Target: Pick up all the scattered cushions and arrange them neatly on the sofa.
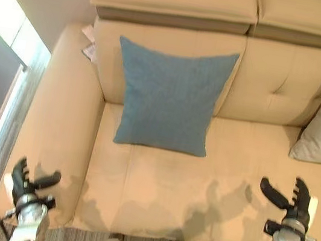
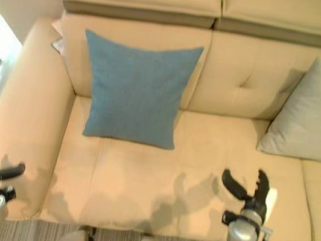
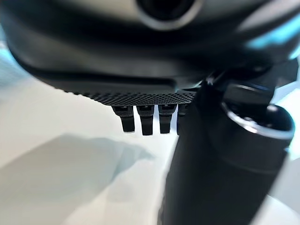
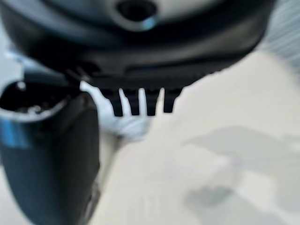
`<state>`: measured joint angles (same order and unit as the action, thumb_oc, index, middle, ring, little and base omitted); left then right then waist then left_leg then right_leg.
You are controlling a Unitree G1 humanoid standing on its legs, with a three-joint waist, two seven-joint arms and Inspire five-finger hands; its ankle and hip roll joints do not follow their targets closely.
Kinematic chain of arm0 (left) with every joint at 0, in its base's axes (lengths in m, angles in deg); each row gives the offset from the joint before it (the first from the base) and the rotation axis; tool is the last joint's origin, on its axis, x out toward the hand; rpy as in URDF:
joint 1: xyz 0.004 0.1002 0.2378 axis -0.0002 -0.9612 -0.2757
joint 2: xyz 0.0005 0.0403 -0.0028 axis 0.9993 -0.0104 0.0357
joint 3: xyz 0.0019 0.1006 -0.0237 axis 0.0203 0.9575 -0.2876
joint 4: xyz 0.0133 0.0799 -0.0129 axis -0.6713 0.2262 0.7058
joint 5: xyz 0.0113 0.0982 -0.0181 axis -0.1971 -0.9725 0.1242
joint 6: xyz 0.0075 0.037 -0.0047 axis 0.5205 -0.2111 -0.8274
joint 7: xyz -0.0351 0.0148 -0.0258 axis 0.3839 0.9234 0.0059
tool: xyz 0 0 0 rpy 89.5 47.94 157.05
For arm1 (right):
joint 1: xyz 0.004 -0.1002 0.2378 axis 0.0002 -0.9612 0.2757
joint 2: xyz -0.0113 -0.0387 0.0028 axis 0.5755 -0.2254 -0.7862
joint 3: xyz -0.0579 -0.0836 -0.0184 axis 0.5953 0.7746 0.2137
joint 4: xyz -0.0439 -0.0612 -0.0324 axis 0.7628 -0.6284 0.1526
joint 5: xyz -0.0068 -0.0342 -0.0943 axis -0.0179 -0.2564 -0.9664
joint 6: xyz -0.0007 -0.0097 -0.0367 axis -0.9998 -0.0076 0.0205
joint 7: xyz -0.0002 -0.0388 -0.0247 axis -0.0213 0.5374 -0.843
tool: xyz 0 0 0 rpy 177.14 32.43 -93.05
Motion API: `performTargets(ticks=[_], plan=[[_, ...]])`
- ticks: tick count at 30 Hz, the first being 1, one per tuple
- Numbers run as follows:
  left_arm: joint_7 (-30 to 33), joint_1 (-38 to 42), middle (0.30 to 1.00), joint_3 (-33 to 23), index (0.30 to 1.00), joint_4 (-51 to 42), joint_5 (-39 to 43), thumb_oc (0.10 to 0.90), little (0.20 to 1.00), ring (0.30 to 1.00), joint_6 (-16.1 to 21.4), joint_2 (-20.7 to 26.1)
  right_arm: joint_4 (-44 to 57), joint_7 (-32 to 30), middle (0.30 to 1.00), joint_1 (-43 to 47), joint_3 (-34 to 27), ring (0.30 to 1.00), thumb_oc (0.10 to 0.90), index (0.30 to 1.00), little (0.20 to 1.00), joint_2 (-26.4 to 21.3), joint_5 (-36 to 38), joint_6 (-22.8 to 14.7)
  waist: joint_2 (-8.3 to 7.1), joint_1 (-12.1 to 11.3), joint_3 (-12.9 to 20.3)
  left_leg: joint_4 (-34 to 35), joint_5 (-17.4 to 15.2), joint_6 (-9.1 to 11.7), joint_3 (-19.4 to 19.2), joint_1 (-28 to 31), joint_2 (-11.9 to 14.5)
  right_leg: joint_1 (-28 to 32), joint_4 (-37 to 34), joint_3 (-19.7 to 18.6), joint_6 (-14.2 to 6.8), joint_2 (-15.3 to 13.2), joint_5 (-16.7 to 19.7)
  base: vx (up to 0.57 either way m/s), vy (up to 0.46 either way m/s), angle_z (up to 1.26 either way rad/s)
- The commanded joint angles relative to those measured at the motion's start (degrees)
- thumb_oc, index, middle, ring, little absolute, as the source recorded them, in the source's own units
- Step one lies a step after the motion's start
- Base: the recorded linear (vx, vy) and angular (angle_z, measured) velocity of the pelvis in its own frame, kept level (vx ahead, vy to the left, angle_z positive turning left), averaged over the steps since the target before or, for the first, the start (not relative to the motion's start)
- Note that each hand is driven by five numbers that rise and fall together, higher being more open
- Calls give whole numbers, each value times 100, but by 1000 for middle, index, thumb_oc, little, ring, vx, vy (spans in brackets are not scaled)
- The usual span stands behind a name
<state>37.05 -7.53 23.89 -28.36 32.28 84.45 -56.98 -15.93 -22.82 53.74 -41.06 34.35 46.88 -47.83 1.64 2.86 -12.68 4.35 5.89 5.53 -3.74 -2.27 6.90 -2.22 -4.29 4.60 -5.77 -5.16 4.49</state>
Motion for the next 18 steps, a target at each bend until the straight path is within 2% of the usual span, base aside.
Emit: performTargets(ticks=[1, 2, 3, 4, 5, 6, 7, 8, 9, 10, 11, 12, 14, 15, 16, 17, 18], plan=[[-201, -371, 900, -91, 900, 241, 419, 800, 900, 900, 270, 191, 53, -39, 900, -336, -171, 900, 800, 900, 900, -270, 268, -326, -50, -152, 653, -671, -179, 242, 238, -398, 423, -173, 1003, 146, -70, -14, -1053, -245, -40, 8], [-181, -229, 900, 103, 900, 933, 139, 800, 900, 900, 124, 214, -302, -29, 900, -394, -125, 900, 800, 900, 900, -62, 517, -372, -47, -201, 584, -700, 279, 395, 354, -569, 485, -173, 1077, 273, -26, 42, -1073, -185, -11, 16], [-186, -201, 900, 109, 900, 966, 141, 800, 900, 900, 138, 228, -317, -27, 900, -383, -130, 900, 800, 900, 900, -57, 523, -385, -52, -184, 581, -696, 293, 399, 382, -587, 480, -180, 1085, 298, -23, 39, -1079, -433, -36, 36], [-242, -64, 900, 329, 900, 1612, -116, 800, 900, 900, -14, 169, -614, -42, 900, -429, -47, 900, 800, 900, 900, 125, 716, -433, -183, -125, 538, -871, 32, 327, 324, -562, 396, -243, 1178, 421, -22, -47, -1017, -380, -33, 42], [-286, 19, 900, 477, 900, 1829, -273, 800, 900, 900, -62, 135, -811, -68, 900, -402, -31, 900, 800, 900, 900, 178, 842, -477, -239, -66, 552, -1074, -211, 259, 287, -501, 338, -296, 1201, 477, -27, -118, -940, -387, -27, 45], [-288, 30, 900, 477, 900, 1837, -272, 800, 900, 900, -58, 137, -820, -66, 900, -392, -33, 900, 800, 900, 900, 177, 845, -483, -238, -60, 562, -1085, -196, 253, 296, -537, 333, -315, 1186, 484, -30, -120, -914, -378, 38, 34], [-379, 16, 900, 604, 900, 1975, -296, 800, 900, 900, -83, 32, -999, -90, 900, -397, -27, 900, 800, 900, 900, 260, 1016, -491, -304, 56, 619, -1490, -562, 193, 210, -275, 262, -416, 1214, 581, -21, -245, -787, -246, 40, 29], [-382, 11, 900, 604, 900, 1978, -294, 800, 900, 900, -80, 32, -1003, -88, 900, -399, -23, 900, 800, 900, 900, 256, 1020, -493, -295, 64, 615, -1535, -597, 193, 222, -287, 269, -408, 1224, 589, -25, -240, -801, -472, 139, 42], [-431, -51, 900, 682, 900, 2309, -396, 800, 900, 900, -169, -115, -1355, -76, 900, -400, -2, 900, 800, 900, 900, 323, 1072, -453, -270, 166, 683, -1987, -900, 206, 349, 154, 220, -574, 1333, 585, -35, -276, -687, -239, 105, 30], [-431, -47, 900, 680, 900, 2312, -396, 800, 900, 900, -167, -116, -1359, -75, 900, -395, -1, 900, 800, 900, 900, 321, 1074, -455, -278, 176, 689, -1979, -878, 202, 356, 137, 207, -584, 1322, 590, -36, -288, -669, -433, 274, 17], [-470, -69, 900, 744, 900, 2572, -460, 800, 900, 900, -280, -282, -1486, -66, 900, -332, 60, 900, 800, 900, 900, 371, 1088, -413, -194, 268, 789, -2202, -1059, 214, 807, 616, 156, -847, 1465, 462, -102, -286, -548, -206, 172, -8], [-470, -65, 900, 742, 900, 2575, -460, 800, 900, 900, -279, -282, -1491, -65, 900, -326, 61, 900, 800, 900, 900, 370, 1089, -415, -211, 285, 802, -2180, -1025, 210, 819, 597, 132, -860, 1451, 470, -104, -311, -528, -340, 306, -6], [-541, -59, 900, 916, 900, 2595, -500, 800, 900, 900, -306, -418, -1501, -107, 900, -267, 131, 900, 800, 900, 900, 390, 1104, -374, -129, 430, 885, -2151, -1103, 217, 1289, 1088, 169, -1286, 1646, 320, -231, -374, -314, -376, 320, 10], [-562, -54, 900, 976, 900, 2577, -542, 800, 900, 900, -329, -468, -1520, -115, 900, -247, 133, 900, 800, 900, 900, 417, 1131, -334, -67, 464, 899, -2034, -1202, 202, 1334, 1250, 252, -1472, 1751, 243, -277, -417, -284, -587, 460, -11], [-523, 48, 900, 1164, 900, 2531, -673, 800, 900, 900, -339, -579, -1558, -86, 900, -140, 210, 900, 800, 900, 900, 464, 1175, -312, -61, 559, 851, -1649, -1821, 87, 1411, 1332, 147, -1842, 1765, 36, -443, -595, 11, -400, 319, -24], [-520, 54, 900, 1161, 900, 2531, -675, 800, 900, 900, -342, -580, -1557, -88, 900, -134, 209, 900, 800, 900, 900, 465, 1174, -310, -69, 540, 860, -1667, -1831, 79, 1391, 1313, 130, -1871, 1772, 8, -451, -599, 17, -493, 362, -37], [-461, 132, 900, 1308, 900, 2537, -761, 800, 900, 900, -359, -607, -1517, -125, 900, -97, 215, 900, 800, 900, 900, 519, 1215, -283, -129, 550, 807, -1586, -2156, 39, 1361, 1234, -9, -1876, 1633, -32, -568, -781, 230, -482, 356, -16]])
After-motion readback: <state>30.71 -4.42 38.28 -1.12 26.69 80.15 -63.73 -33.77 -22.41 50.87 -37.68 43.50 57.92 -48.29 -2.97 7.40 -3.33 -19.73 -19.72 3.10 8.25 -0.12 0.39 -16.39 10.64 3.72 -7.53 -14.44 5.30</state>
